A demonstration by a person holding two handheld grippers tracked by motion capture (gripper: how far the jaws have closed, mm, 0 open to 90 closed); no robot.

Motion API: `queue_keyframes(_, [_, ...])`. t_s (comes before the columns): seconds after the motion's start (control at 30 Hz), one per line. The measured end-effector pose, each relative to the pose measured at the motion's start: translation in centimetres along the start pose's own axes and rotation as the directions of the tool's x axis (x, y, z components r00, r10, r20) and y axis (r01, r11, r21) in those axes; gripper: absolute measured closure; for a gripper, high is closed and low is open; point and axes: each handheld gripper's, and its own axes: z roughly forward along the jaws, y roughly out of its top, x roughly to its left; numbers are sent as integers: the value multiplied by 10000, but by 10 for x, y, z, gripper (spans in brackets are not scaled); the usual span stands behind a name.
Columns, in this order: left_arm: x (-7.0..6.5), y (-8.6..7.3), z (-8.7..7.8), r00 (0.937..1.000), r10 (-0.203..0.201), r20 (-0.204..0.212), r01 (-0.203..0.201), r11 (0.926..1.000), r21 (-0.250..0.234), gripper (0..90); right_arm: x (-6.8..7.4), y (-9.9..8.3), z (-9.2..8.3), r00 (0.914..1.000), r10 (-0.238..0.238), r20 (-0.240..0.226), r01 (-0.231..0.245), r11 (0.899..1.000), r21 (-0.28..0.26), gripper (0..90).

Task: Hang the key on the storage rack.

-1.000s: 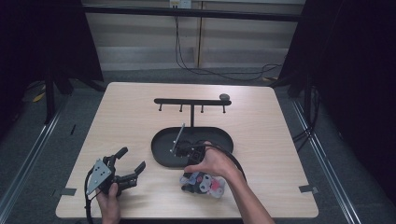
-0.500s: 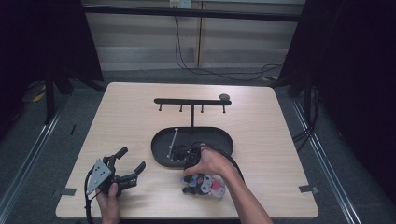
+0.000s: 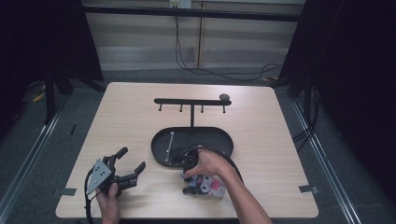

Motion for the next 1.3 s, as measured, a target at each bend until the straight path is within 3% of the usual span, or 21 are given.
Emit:
queue_keyframes(0.07, [0, 0, 0, 10000, 3, 14, -3, 10000, 5, 152, 0, 1, 0, 10000, 21, -75, -21, 10000, 53, 849])
queue_keyframes(0.23, [0, 0, 0, 10000, 6, 11, -6, 10000, 2, 152, 5, 0, 0, 9986, -521, 57, 522, 9985, -189, 876])
queue_keyframes(0.53, [0, 0, 0, 10000, 8, 11, -8, 10000, 5, 152, 5, -5, -17, 9980, -579, 253, 595, 9958, -692, 876])
queue_keyframes(0.63, [0, 0, 0, 10000, 11, 13, -11, 10000, 8, 152, 7, -11, -27, 9981, -391, 467, 431, 9951, -887, 876])
queue_keyframes(0.9, [0, 0, 0, 10000, 1, 0, -1, 10000, -22, 152, 6, -23, -45, 9991, -368, 228, 385, 9960, -808, 876])
queue_keyframes(1.03, [0, 0, 0, 10000, 10, 12, -10, 10000, 13, 152, 7, -26, -53, 9990, -366, 257, 379, 9978, -540, 876])
queue_keyframes(1.3, [0, 0, 0, 10000, 13, 14, -13, 10000, 15, 152, 12, -27, -68, 9984, -462, 313, 481, 9969, -616, 876])
